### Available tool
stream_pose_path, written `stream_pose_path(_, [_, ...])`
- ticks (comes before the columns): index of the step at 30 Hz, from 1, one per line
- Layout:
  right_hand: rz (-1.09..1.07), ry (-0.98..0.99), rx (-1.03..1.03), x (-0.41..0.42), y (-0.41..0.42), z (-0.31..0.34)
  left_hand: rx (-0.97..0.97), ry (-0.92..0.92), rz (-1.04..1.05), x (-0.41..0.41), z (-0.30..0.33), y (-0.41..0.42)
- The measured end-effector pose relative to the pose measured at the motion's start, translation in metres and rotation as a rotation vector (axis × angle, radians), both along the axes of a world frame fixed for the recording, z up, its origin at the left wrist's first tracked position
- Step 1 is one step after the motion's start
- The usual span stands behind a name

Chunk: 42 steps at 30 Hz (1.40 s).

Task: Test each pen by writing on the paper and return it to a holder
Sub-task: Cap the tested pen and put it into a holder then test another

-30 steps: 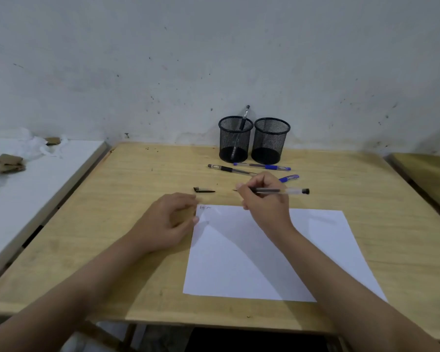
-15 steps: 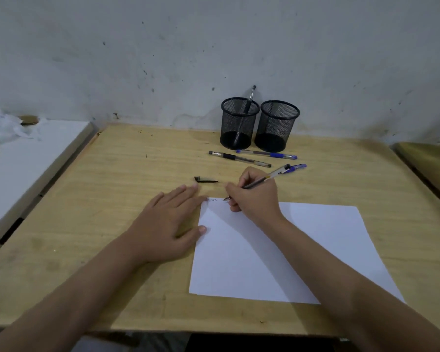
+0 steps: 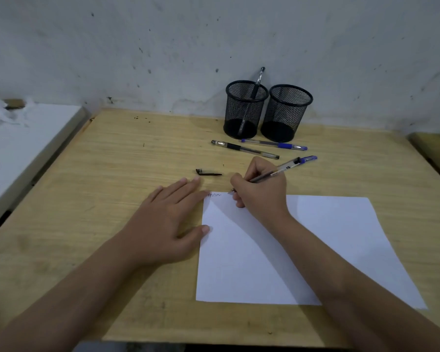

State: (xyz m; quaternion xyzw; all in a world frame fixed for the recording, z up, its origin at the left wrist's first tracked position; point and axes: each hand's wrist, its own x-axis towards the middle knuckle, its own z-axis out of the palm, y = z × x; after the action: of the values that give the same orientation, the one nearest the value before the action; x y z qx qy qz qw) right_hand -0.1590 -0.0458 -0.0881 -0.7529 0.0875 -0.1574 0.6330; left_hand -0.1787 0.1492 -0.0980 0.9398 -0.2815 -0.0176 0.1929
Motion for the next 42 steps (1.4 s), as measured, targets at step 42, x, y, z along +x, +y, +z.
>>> stream_pose_path(42, [-0.064, -0.088, -0.061, 0.0044, -0.0040, -0.0092, -0.032, 0.022, 0.010, 0.0014, 0.0015, -0.0002])
